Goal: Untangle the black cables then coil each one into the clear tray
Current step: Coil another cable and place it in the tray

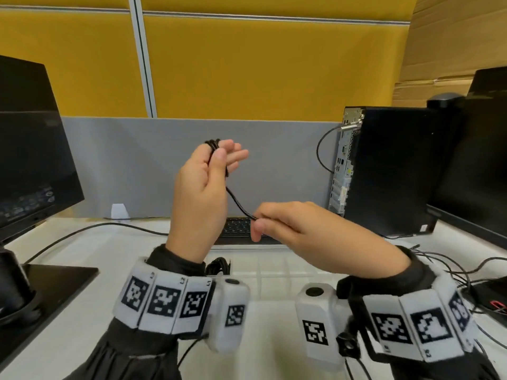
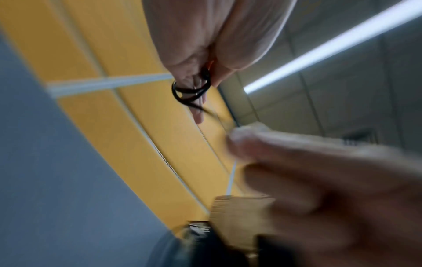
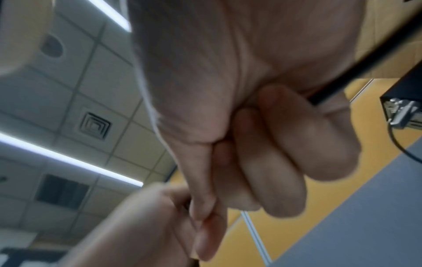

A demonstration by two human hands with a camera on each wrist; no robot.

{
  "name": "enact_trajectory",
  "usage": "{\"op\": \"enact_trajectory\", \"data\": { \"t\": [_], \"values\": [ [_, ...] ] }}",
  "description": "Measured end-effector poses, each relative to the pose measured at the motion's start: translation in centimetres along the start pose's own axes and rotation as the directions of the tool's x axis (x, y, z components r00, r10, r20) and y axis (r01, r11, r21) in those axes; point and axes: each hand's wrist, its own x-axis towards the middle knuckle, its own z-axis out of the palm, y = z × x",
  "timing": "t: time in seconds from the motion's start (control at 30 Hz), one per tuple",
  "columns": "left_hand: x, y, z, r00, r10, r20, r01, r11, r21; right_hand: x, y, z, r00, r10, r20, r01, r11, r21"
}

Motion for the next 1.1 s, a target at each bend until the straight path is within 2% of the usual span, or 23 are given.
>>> {"op": "enact_trajectory", "data": {
  "t": [0.07,0.13,0.17,0.23,0.27,0.3,0.33,0.37,0.43,0.47,0.57,0.6,0.67,0.7,0.77,0.83,0.87,0.93,0.97,1.0,1.03,1.07,1.1],
  "values": [
    [-0.1,-0.5,-0.5,0.995,0.007,0.097,-0.033,0.961,0.274,-0.6,-0.3,-0.8,0.997,-0.025,-0.076,0.020,0.998,-0.054],
    [-0.3,-0.1,-0.6,0.964,-0.109,0.241,0.017,0.934,0.356,-1.0,0.0,-1.5,0.961,-0.026,-0.274,-0.016,0.989,-0.149],
    [-0.4,0.5,-0.6,0.927,-0.174,0.331,0.067,0.949,0.309,-1.0,0.2,-1.7,0.919,-0.047,-0.390,-0.024,0.984,-0.175],
    [-0.7,2.1,-0.5,0.808,-0.262,0.528,0.213,0.965,0.153,-0.8,0.8,-1.8,0.793,-0.125,-0.597,0.040,0.987,-0.153],
    [-0.8,2.6,-0.4,0.753,-0.266,0.602,0.265,0.960,0.093,-0.6,1.0,-1.7,0.728,-0.146,-0.670,0.071,0.988,-0.138],
    [-0.9,3.1,-0.4,0.723,-0.244,0.646,0.288,0.957,0.039,-0.4,1.1,-1.6,0.686,-0.146,-0.713,0.065,0.988,-0.140],
    [-1.0,3.3,-0.4,0.722,-0.210,0.659,0.299,0.954,-0.023,-0.3,1.2,-1.3,0.684,-0.123,-0.719,0.024,0.989,-0.146],
    [-1.0,3.4,-0.5,0.744,-0.170,0.646,0.303,0.948,-0.100,-0.2,1.1,-1.0,0.726,-0.065,-0.684,-0.053,0.987,-0.151],
    [-0.9,3.4,-0.4,0.821,-0.108,0.560,0.316,0.904,-0.289,-0.1,1.2,-0.3,0.853,0.087,-0.515,-0.232,0.946,-0.225],
    [-0.8,3.3,-0.2,0.863,-0.098,0.496,0.320,0.865,-0.386,-0.1,1.1,0.0,0.904,0.136,-0.405,-0.251,0.936,-0.246],
    [-0.3,2.9,0.1,0.951,-0.164,0.262,0.291,0.763,-0.577,0.2,0.2,0.8,0.986,0.145,-0.079,-0.156,0.974,-0.166],
    [-0.2,2.5,0.1,0.961,-0.184,0.204,0.271,0.766,-0.584,0.3,-0.1,0.9,0.992,0.125,0.017,-0.121,0.983,-0.141],
    [0.1,1.5,0.1,0.972,-0.188,0.141,0.234,0.843,-0.485,0.2,-0.6,0.8,0.987,0.078,0.139,-0.065,0.993,-0.099],
    [0.1,1.0,0.1,0.977,-0.178,0.121,0.211,0.900,-0.383,0.0,-0.7,0.6,0.989,0.058,0.134,-0.047,0.995,-0.086],
    [-0.2,0.1,0.0,0.984,-0.145,0.104,0.156,0.982,-0.103,-0.2,-0.6,-0.1,0.999,0.017,-0.027,-0.019,0.996,-0.092],
    [-0.6,-0.2,0.0,0.958,-0.181,0.221,0.150,0.977,0.151,-0.5,0.1,-0.9,0.963,-0.010,-0.269,-0.033,0.987,-0.155],
    [-0.7,0.0,0.1,0.914,-0.234,0.330,0.170,0.963,0.210,-0.6,0.4,-1.2,0.929,-0.028,-0.368,-0.045,0.981,-0.189],
    [-1.0,0.8,0.1,0.783,-0.316,0.536,0.266,0.949,0.171,-0.6,0.9,-1.4,0.842,-0.087,-0.533,-0.034,0.976,-0.214],
    [-1.0,1.3,0.0,0.741,-0.312,0.595,0.311,0.944,0.108,-0.6,1.3,-1.4,0.789,-0.114,-0.603,-0.014,0.979,-0.204],
    [-0.9,1.7,-0.1,0.728,-0.288,0.622,0.341,0.939,0.035,-0.5,1.6,-1.4,0.746,-0.120,-0.655,-0.010,0.982,-0.191],
    [-0.9,2.0,-0.3,0.734,-0.254,0.629,0.358,0.933,-0.042,-0.3,1.8,-1.2,0.730,-0.100,-0.676,-0.034,0.983,-0.182],
    [-0.8,2.2,-0.4,0.751,-0.220,0.623,0.371,0.921,-0.122,-0.2,2.0,-1.0,0.752,-0.050,-0.658,-0.087,0.981,-0.174],
    [-0.7,2.3,-0.4,0.780,-0.189,0.597,0.379,0.901,-0.211,0.0,2.1,-0.7,0.800,0.017,-0.599,-0.151,0.973,-0.174]
  ]
}}
